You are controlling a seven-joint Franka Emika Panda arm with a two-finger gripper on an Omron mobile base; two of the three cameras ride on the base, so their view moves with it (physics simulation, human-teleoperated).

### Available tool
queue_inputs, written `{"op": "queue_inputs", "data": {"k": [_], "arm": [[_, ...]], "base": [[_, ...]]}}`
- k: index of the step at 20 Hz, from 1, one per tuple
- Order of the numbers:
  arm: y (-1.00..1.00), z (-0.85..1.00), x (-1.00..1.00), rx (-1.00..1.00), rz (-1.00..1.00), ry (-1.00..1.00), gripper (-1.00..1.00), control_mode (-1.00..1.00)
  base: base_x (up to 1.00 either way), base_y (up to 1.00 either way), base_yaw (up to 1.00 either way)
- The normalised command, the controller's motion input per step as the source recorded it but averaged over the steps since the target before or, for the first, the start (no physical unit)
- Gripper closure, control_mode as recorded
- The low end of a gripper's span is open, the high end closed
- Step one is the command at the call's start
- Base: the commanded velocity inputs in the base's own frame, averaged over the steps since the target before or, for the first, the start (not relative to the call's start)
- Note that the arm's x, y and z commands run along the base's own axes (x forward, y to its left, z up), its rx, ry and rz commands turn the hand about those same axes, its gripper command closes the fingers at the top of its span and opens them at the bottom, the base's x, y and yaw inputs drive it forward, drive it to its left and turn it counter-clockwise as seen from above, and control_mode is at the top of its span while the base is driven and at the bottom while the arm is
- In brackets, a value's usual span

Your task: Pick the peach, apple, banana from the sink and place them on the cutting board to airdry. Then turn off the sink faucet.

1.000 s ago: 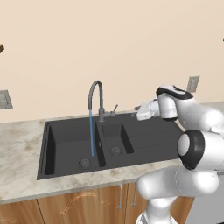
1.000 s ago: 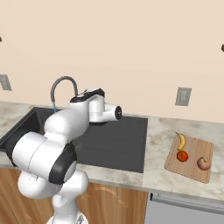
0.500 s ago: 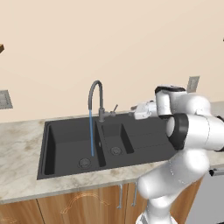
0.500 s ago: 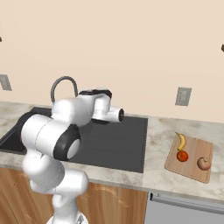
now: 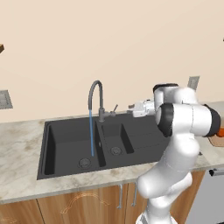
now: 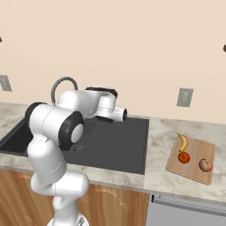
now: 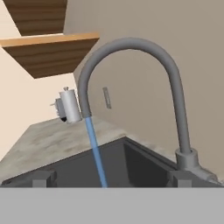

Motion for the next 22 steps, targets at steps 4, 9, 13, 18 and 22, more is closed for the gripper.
{"op": "queue_inputs", "data": {"k": [4, 9, 13, 18, 22], "arm": [[0.16, -0.23, 0.29, 0.0, 0.01, 0.0, -1.0, -1.0], [0.06, -0.18, 0.32, 0.0, 0.0, 0.0, -1.0, -1.0], [0.0, -0.22, 0.39, 0.02, 0.0, 0.0, -1.0, -1.0], [0.0, -0.23, 0.48, 0.03, 0.0, 0.01, -1.0, -1.0], [0.0, -0.22, 0.49, 0.03, 0.0, 0.02, -1.0, -1.0]], "base": [[0.0, 0.0, 0.0], [0.0, 0.0, 0.0], [0.0, 0.0, 0.0], [0.0, 0.0, 0.0], [0.0, 0.0, 0.0]]}}
